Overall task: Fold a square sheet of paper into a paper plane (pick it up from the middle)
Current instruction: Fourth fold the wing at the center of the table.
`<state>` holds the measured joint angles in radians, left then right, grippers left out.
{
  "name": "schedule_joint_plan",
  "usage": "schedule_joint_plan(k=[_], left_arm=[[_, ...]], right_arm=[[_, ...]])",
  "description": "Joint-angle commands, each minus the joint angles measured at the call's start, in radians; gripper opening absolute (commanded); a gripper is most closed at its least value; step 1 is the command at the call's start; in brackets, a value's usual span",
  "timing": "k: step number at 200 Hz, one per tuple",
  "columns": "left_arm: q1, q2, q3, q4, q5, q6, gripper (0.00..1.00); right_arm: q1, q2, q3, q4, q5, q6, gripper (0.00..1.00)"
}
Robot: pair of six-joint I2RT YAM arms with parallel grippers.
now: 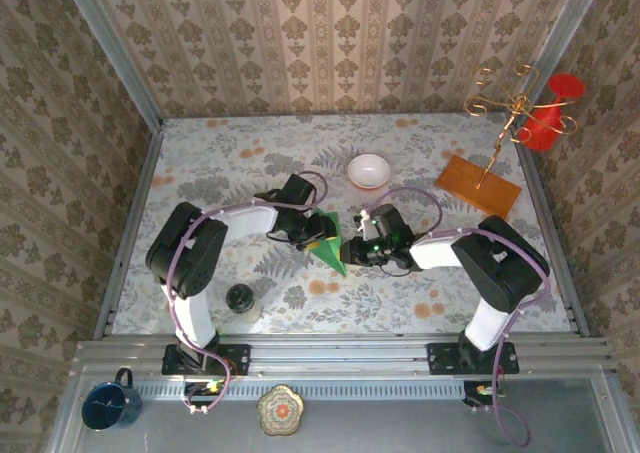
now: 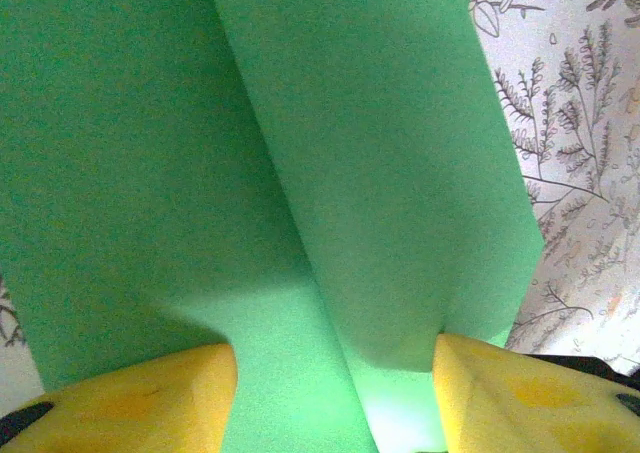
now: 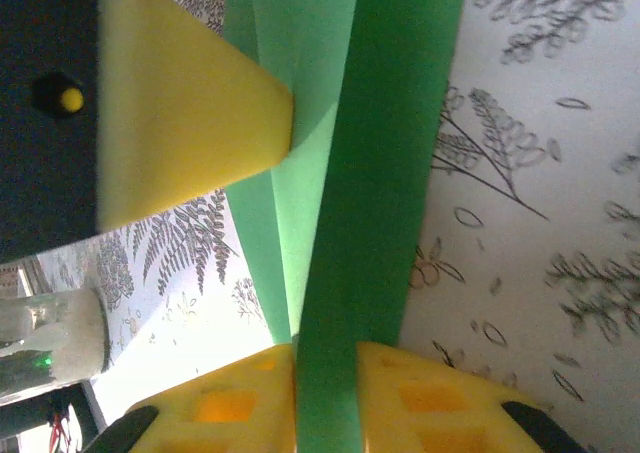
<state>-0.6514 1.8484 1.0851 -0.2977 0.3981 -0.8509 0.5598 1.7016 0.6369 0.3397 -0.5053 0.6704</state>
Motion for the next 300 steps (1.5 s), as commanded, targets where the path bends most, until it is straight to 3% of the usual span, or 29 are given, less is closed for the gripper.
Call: schedule_joint_plan(k=[1, 76, 300], left_arm=[[-0.018, 0.073, -0.003, -0.158, -0.083, 0.019, 0.58], [-0.03, 0.113, 0.015, -0.211, -0.114, -0.014, 0.6], [-0.024, 0.132, -0.002, -0.229, -0.119, -0.054, 0.55]], right_arm=[[-0.005, -0.057, -0.019, -0.043, 0.049, 0.008, 0.28], [0.024, -0.069, -0.004, -0.084, 0.089, 0.013, 0.33], [0.06, 0.024, 0.041, -0.1, 0.025, -0.054, 0.16]])
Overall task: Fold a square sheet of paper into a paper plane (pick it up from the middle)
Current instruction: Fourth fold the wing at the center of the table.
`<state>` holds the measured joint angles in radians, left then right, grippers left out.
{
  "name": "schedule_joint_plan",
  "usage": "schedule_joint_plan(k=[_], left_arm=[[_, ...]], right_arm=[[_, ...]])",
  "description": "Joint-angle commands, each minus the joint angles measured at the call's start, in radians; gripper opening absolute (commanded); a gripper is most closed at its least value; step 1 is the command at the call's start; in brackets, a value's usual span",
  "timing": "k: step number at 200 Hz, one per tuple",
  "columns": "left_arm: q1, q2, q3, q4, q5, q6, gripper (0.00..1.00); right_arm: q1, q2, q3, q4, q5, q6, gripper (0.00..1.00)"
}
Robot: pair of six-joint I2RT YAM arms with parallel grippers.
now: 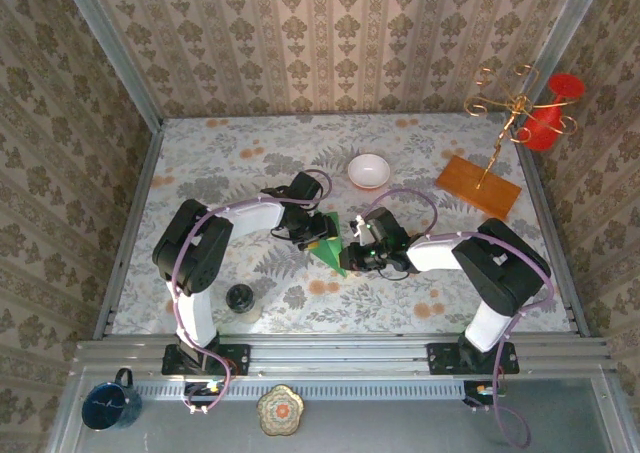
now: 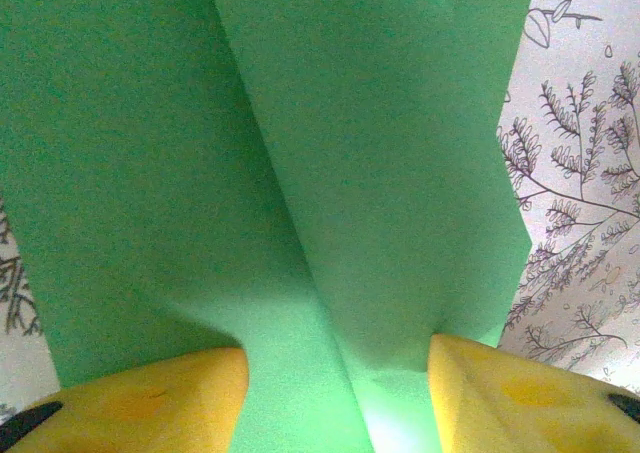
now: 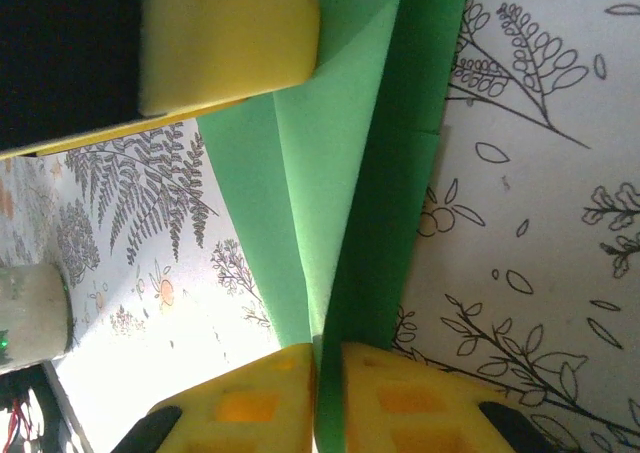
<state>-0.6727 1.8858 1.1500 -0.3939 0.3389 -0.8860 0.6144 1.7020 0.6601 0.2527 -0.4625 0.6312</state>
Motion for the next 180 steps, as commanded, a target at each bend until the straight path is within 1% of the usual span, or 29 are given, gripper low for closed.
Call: schedule_joint_plan(k=[1, 28, 111, 144, 180], left_arm=[[-0.003, 0.095, -0.068, -0.134, -0.06, -0.018, 0.55], [0.0, 0.091, -0.069, -0.132, -0.057, -0.019, 0.55], [0.014, 0.052, -0.06, -0.125, -0.031, -0.007, 0.54], [0.034, -0.028, -0.032, -0.067, 0.029, 0.025, 0.55], [0.069, -0.16, -0.03, 0.028, 0.082, 0.065, 0.58]], right_arm=[[0.005, 0.024, 0.018, -0.013, -0.018, -0.014, 0.16], [0.005, 0.031, 0.016, -0.012, -0.018, -0.012, 0.14], [-0.001, 0.06, 0.019, -0.018, -0.027, 0.002, 0.13], [-0.007, 0.065, 0.018, -0.032, -0.028, 0.004, 0.13], [-0.011, 0.071, 0.016, -0.038, -0.031, 0.007, 0.13]])
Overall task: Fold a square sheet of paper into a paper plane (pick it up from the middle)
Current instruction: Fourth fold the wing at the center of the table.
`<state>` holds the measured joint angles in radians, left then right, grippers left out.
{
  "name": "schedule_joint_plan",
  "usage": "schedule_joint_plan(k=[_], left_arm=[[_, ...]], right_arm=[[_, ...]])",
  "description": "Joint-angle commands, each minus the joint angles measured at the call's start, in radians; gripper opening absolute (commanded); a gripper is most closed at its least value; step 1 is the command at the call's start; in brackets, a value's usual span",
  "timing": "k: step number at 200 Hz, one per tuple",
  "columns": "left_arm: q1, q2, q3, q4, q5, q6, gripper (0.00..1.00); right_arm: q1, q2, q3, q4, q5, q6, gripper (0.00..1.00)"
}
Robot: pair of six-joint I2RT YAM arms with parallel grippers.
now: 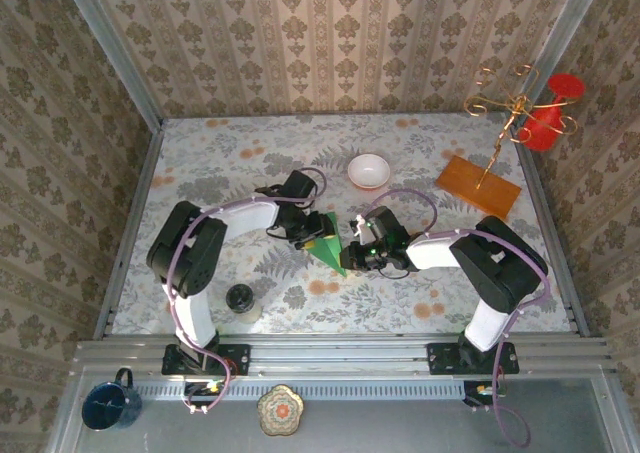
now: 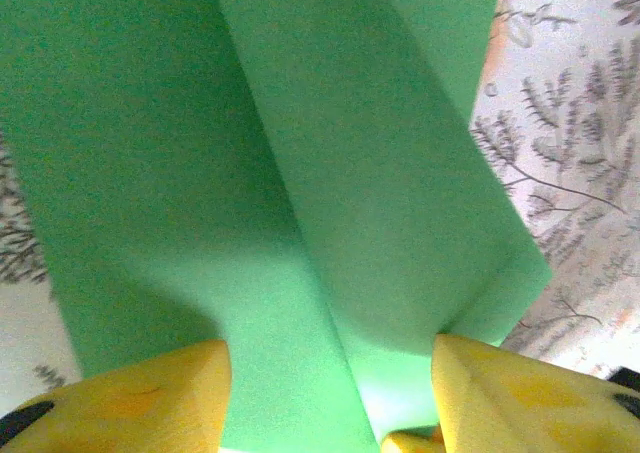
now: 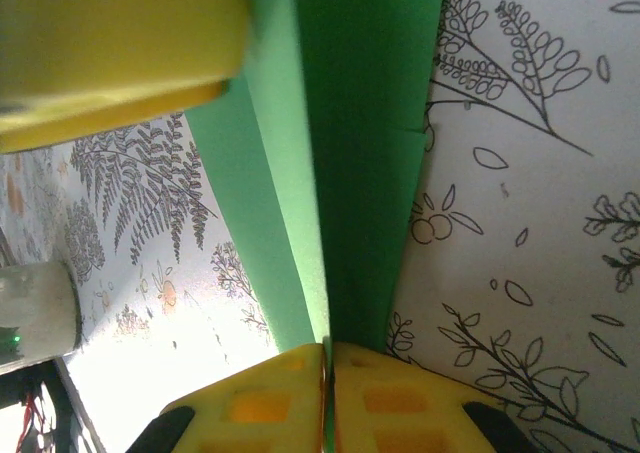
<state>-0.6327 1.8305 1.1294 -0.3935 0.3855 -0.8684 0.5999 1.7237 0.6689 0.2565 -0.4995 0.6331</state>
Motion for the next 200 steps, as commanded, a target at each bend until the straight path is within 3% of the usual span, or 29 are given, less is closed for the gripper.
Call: schedule_joint_plan(k=[1, 27, 70, 105, 138, 200], left_arm=[[0.029, -0.109, -0.01, 0.029, 0.037, 0.048, 0.59], [0.061, -0.184, -0.062, 0.099, 0.067, 0.088, 0.57], [0.068, -0.21, -0.206, 0.338, 0.209, 0.067, 0.39], [0.063, -0.157, -0.254, 0.429, 0.244, 0.053, 0.24], [0.055, -0.091, -0.247, 0.491, 0.305, 0.035, 0.21], [0.042, -0.008, -0.185, 0.485, 0.321, 0.045, 0.2]], right_arm=[[0.003, 0.049, 0.008, -0.041, 0.006, 0.005, 0.13], [0.001, 0.057, 0.014, -0.044, -0.009, 0.005, 0.13], [-0.002, 0.068, 0.021, -0.046, -0.017, 0.01, 0.14], [-0.006, 0.076, 0.02, -0.039, -0.022, 0.019, 0.14], [-0.012, 0.083, 0.012, -0.02, -0.036, 0.022, 0.13], [-0.038, 0.104, -0.026, 0.08, -0.1, 0.045, 0.11]])
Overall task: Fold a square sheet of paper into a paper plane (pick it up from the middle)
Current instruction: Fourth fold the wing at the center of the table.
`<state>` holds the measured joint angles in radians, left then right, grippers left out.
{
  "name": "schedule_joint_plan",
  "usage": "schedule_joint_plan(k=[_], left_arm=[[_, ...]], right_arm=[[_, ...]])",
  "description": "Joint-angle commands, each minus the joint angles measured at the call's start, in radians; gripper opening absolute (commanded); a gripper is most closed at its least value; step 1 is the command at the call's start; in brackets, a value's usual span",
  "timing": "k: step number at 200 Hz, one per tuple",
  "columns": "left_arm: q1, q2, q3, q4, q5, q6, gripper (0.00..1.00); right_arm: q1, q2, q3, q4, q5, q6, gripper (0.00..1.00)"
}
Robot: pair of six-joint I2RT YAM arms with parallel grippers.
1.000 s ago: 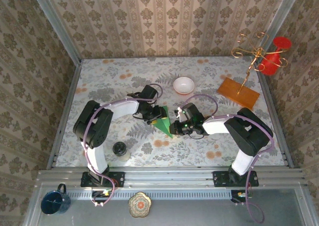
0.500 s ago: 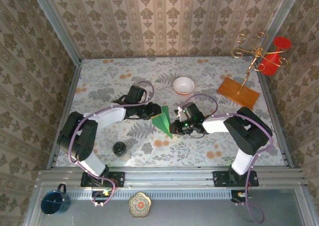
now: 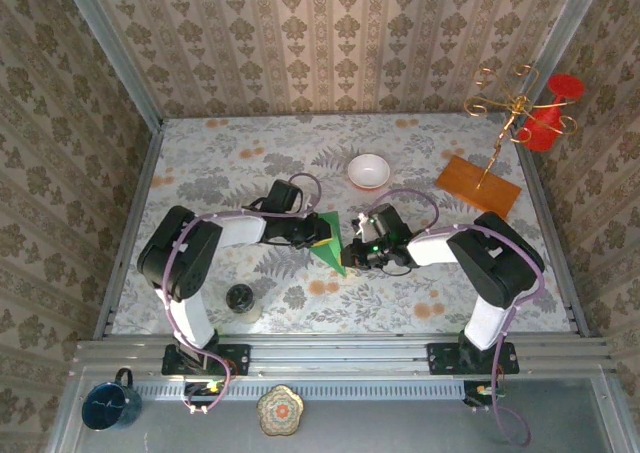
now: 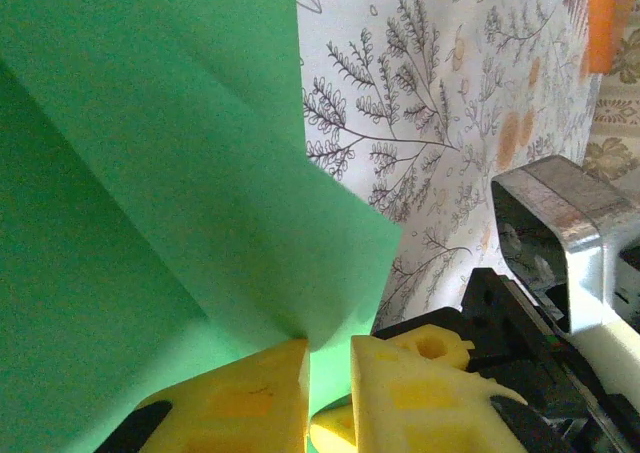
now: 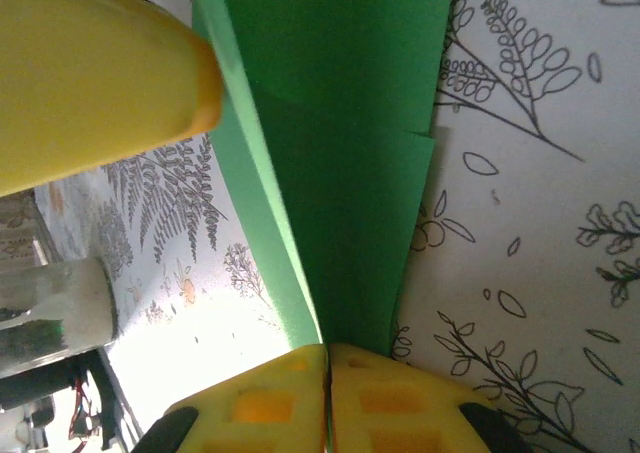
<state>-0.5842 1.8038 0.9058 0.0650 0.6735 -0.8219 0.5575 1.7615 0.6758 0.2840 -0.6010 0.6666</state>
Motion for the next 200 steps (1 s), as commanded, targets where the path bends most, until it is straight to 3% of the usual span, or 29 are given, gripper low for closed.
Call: schedule_joint_plan(k=[1, 118, 200], left_arm=[[-0.006, 0.019, 0.04, 0.026, 0.034, -0.002, 0.2], [-0.009, 0.083, 0.088, 0.009, 0.041, 0.011, 0.18], [-0.013, 0.115, 0.118, -0.025, 0.038, 0.026, 0.17]], right_arm=[[0.003, 0.066, -0.034, 0.054, 0.0, 0.011, 0.11], [-0.027, 0.077, -0.065, 0.104, -0.034, 0.04, 0.12], [-0.033, -0.008, -0.074, 0.053, -0.004, 0.064, 0.26]])
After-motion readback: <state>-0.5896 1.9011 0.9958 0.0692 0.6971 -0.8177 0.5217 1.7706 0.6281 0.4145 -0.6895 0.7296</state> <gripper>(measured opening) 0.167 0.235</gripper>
